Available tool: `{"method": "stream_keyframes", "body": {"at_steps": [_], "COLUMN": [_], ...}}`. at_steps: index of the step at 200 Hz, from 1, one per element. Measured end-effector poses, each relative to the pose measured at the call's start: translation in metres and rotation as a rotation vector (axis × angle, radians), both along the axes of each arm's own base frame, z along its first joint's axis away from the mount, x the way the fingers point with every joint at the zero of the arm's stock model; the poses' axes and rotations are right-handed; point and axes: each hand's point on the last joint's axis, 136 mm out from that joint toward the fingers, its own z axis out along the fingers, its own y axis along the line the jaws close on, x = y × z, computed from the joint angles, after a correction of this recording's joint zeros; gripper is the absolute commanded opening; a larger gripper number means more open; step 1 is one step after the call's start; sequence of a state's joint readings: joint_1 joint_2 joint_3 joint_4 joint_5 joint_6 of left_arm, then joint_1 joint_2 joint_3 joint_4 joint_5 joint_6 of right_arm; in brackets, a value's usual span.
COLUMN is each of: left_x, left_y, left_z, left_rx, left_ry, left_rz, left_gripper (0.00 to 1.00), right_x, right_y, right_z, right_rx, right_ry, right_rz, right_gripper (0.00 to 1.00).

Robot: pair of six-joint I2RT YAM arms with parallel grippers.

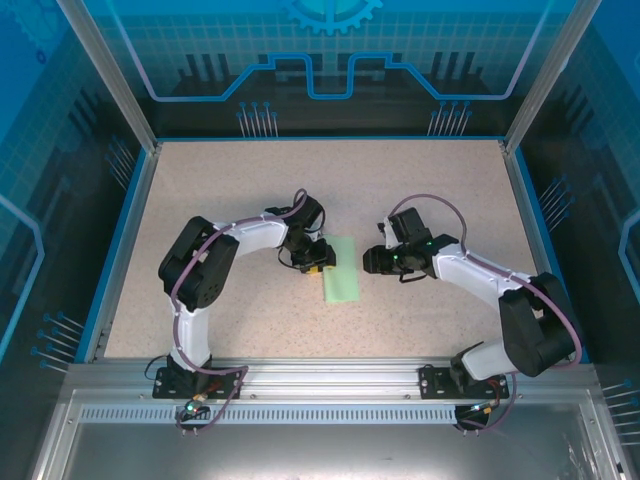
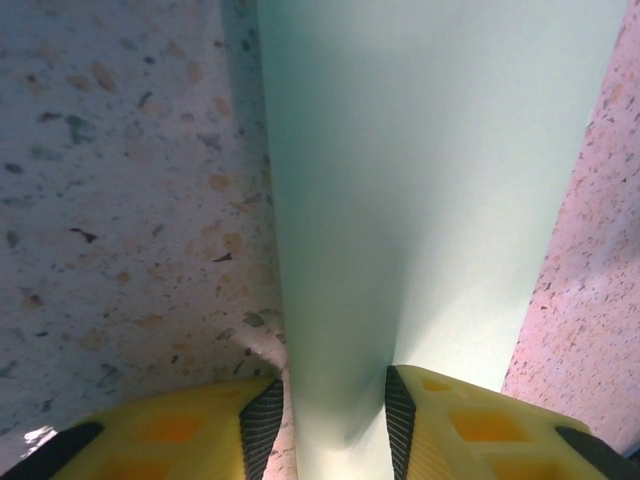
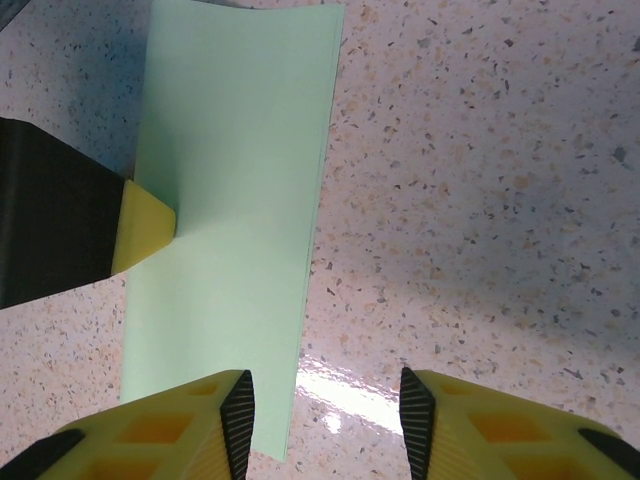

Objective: Fold a paper plane with a square sheet of paper (fold left side to right side)
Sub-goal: First fold in half a square sheet of paper at the center of the table.

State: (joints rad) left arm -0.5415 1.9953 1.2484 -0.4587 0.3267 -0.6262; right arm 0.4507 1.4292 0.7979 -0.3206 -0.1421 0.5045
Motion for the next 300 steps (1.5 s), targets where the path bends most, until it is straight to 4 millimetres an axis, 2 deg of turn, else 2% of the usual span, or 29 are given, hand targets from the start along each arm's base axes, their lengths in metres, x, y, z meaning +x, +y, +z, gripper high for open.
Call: {"method": "stream_keyframes", "body": {"at_steps": [300], "left_x": [0.0002], "left_y": [-0.0017], "left_z": [-0.0003], "left_rx": [0.013], "left_ry": [0.02], "left_rz": [-0.002], "left_gripper": [0.41], "right_x": [0.0006], "right_y": [-0.0003], "right_z": [0.0041], "right_rx": [0.003], "right_ry": [-0.013], "right_rz": [-0.002], "right_gripper": [0.46]}}
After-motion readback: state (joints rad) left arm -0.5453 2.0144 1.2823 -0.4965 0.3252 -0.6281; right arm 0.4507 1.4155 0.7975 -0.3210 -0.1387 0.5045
